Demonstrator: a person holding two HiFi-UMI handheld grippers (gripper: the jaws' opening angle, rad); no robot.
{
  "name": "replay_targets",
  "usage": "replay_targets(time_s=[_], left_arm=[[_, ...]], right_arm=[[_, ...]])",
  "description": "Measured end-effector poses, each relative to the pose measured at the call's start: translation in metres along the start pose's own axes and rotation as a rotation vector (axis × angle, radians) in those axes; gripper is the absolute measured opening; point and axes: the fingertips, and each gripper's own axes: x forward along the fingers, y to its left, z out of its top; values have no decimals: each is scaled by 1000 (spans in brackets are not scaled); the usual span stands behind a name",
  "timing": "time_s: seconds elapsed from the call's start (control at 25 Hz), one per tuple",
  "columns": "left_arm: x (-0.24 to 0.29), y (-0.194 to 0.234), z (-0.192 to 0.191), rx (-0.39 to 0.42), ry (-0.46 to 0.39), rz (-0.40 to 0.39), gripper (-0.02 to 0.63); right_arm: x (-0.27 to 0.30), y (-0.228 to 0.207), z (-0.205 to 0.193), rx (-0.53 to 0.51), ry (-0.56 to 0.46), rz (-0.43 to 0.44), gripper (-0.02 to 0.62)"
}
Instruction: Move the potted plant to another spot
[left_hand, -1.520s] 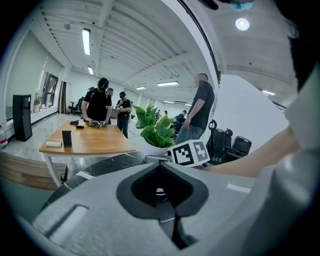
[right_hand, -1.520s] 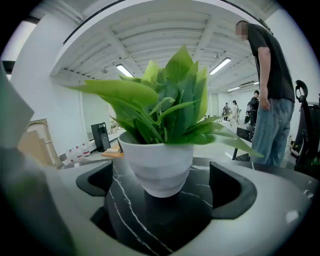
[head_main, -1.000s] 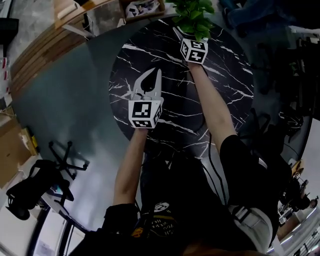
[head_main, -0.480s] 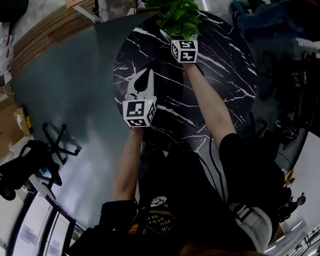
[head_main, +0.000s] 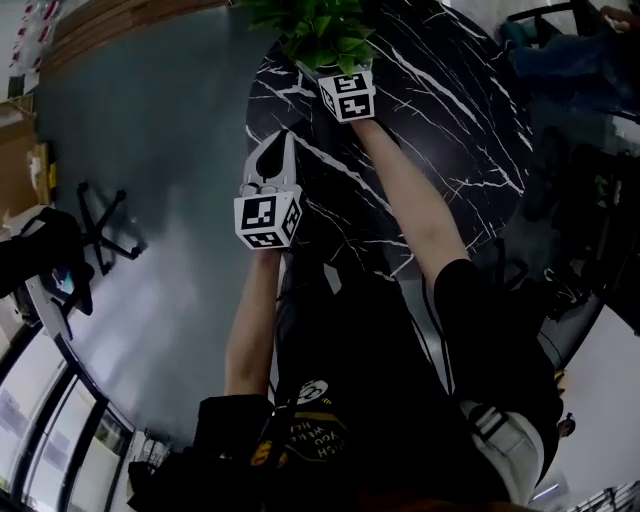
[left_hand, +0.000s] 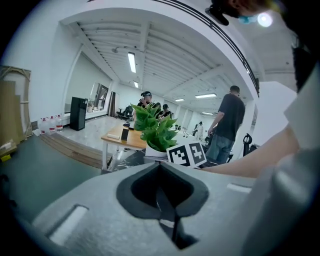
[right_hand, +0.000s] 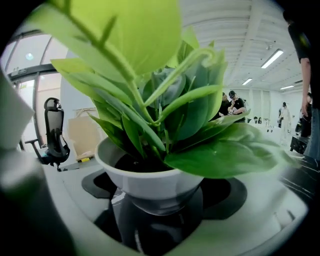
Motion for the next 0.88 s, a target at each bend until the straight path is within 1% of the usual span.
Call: replay_targets(time_s=[0.16,0.24,0.36,0.48,0.64,0.88], left_arm=[[-39,7,-7,-39,-17,44,5],[-54,8,-9,-40,-24,51,5],[-73,5,-14,-11,-13,35,5],[-92,-1,-19,24,3,-6,5],[-110,-11,-30,38,16,-65,5],[-106,-61,-42,75,45,-190,5]], right_arm=[[-18,52,-13,-39,3,70,492],[-31,72,-20,-50,3,91,492],[-51,99,-33,-61,11,111,492],[-70,114,-48,-50,21,87,492],[-101,108,-65,-16,37,11,492],[-171,51,-97,58,51,-130,492]])
